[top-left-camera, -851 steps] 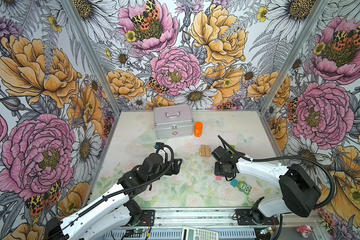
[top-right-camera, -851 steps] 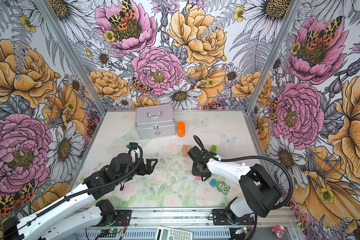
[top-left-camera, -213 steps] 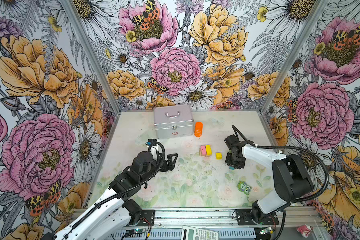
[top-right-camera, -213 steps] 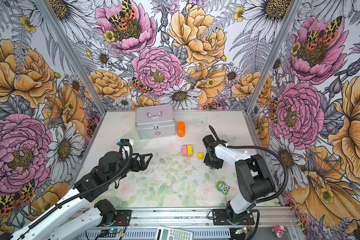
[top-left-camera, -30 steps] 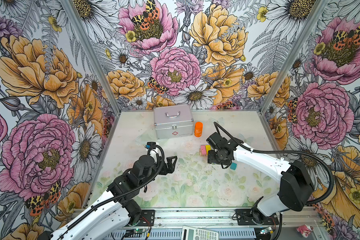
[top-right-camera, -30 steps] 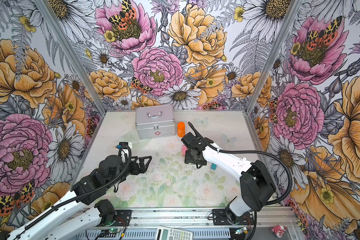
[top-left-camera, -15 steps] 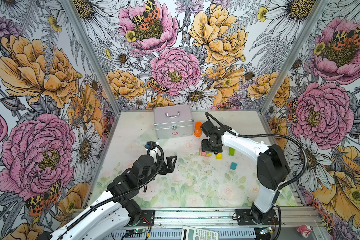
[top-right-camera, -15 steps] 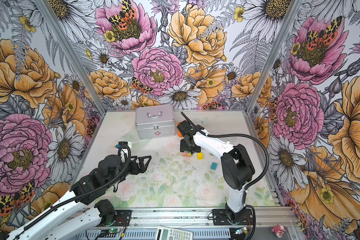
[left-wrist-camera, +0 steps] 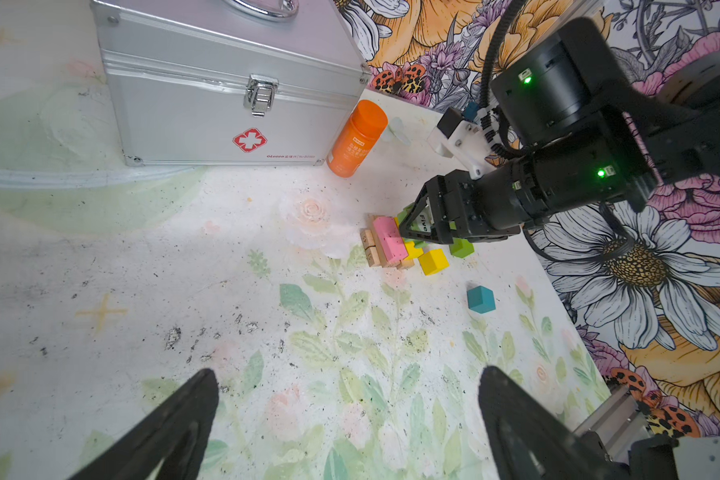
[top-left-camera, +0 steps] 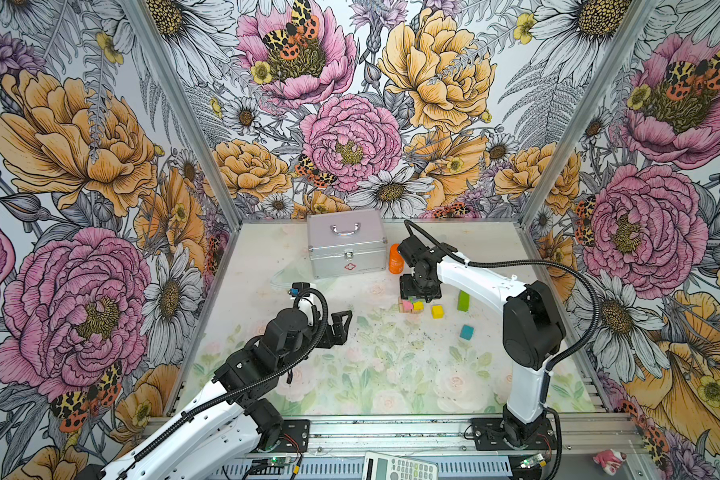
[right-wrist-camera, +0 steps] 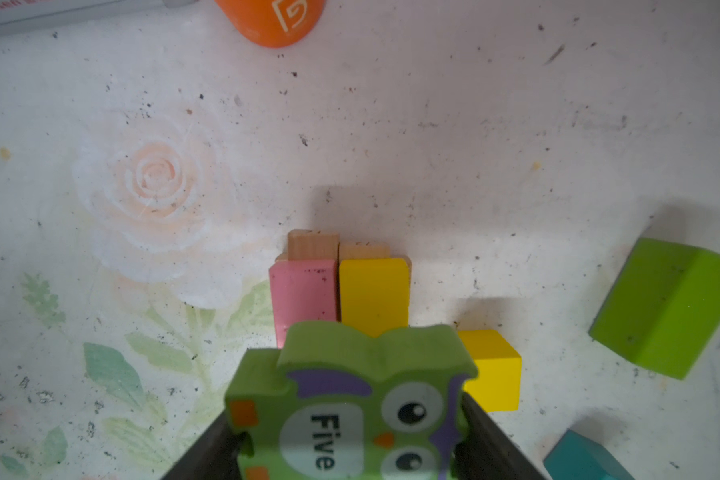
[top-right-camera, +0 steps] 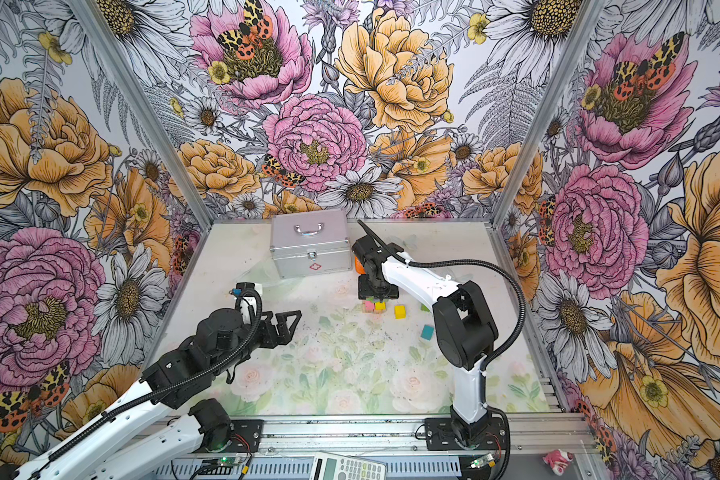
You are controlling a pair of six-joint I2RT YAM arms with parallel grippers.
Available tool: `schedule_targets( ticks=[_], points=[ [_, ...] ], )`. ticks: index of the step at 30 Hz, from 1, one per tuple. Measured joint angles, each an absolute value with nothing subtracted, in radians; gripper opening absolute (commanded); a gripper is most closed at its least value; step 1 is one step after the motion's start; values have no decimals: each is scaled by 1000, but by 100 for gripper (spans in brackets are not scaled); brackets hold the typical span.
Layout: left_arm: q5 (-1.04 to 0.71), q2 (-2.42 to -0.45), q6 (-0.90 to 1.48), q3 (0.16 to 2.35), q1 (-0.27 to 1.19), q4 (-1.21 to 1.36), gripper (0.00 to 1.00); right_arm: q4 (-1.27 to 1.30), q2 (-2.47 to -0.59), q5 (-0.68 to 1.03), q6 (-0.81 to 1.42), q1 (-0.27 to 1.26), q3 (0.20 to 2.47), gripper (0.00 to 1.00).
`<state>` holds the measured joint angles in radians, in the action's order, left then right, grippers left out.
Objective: Build the wood block tower
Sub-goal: 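Carry the owl block over the stack and lower it beside the yellow bar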
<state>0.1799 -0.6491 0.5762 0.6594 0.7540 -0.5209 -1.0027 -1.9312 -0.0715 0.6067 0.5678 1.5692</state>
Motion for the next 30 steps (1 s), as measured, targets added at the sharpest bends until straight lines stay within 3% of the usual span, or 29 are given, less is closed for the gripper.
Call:
schedule_targets(
  ticks=[30],
  points=[
    [183,-649,572,659,728,-522,99,-1013,-1993,-48,603,568,1597,59]
  ],
)
